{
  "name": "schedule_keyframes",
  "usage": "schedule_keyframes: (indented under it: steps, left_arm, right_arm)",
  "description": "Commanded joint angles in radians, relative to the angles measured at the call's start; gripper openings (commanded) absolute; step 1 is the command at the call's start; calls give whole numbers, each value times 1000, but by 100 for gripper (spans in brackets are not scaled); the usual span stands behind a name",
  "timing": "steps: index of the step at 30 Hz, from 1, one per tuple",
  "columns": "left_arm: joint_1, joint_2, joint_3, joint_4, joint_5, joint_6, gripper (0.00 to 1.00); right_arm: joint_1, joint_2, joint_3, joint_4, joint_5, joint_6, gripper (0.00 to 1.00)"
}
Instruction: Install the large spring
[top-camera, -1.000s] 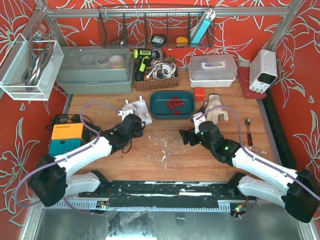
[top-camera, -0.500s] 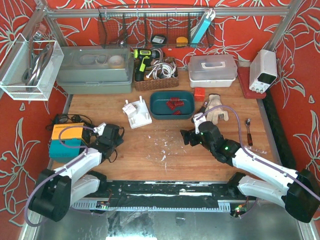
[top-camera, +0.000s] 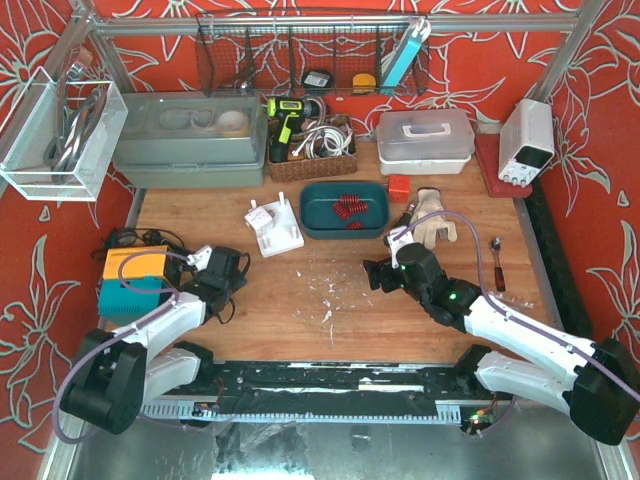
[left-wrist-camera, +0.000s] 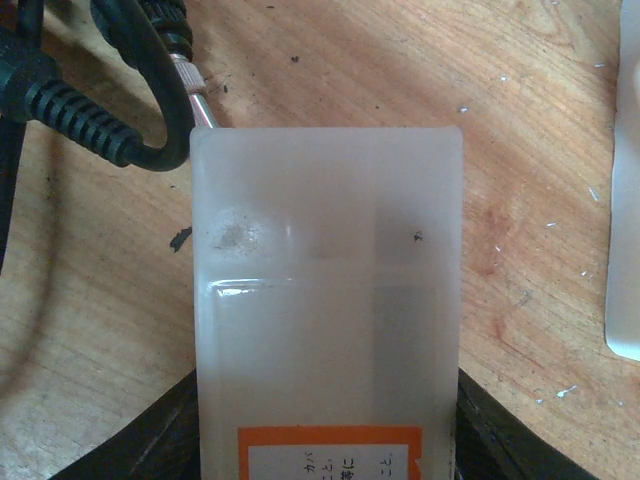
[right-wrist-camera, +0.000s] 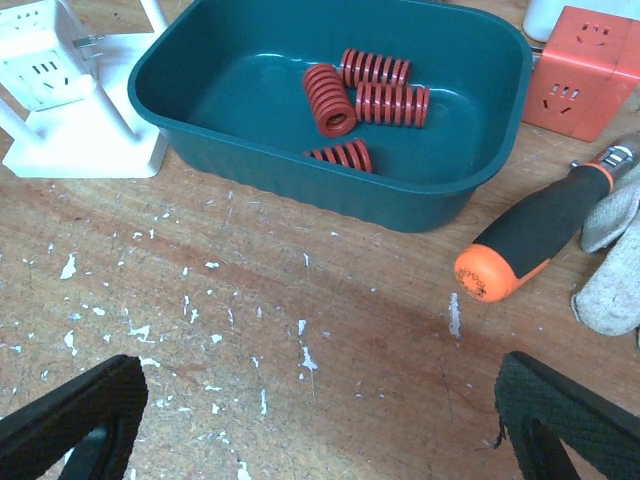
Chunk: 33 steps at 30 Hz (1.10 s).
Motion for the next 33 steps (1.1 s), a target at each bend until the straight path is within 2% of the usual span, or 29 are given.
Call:
schedule_keyframes:
  steps: [1,6,13,16,22,25,33]
  left_arm:
    - [6,13,34,-15,-61,7,46]
    - [6,-15,46,-46,-77,1,51]
    - [6,-77,90,-115,-95,11,70]
    - [6,-115,117,-150,-100,20,82]
    - [6,-143,179,-130,-37,137,94]
    - [6,-99,242,-124,0,184,99]
    - [-4,152,457,-172,-24,195,100]
  right_arm:
    - [11,6,10,-16,42,8,96]
    - [10,7,11,-17,48,12,96]
    - [10,-7,6,-7,24,6,96]
    - [11,-19,2,0,6,3,96]
    - [23,-30,-18,63,-82,-14,95]
    - [48,-18,-15,77,-86,-29,95]
    - [150,32,12,90,-38,-94,96]
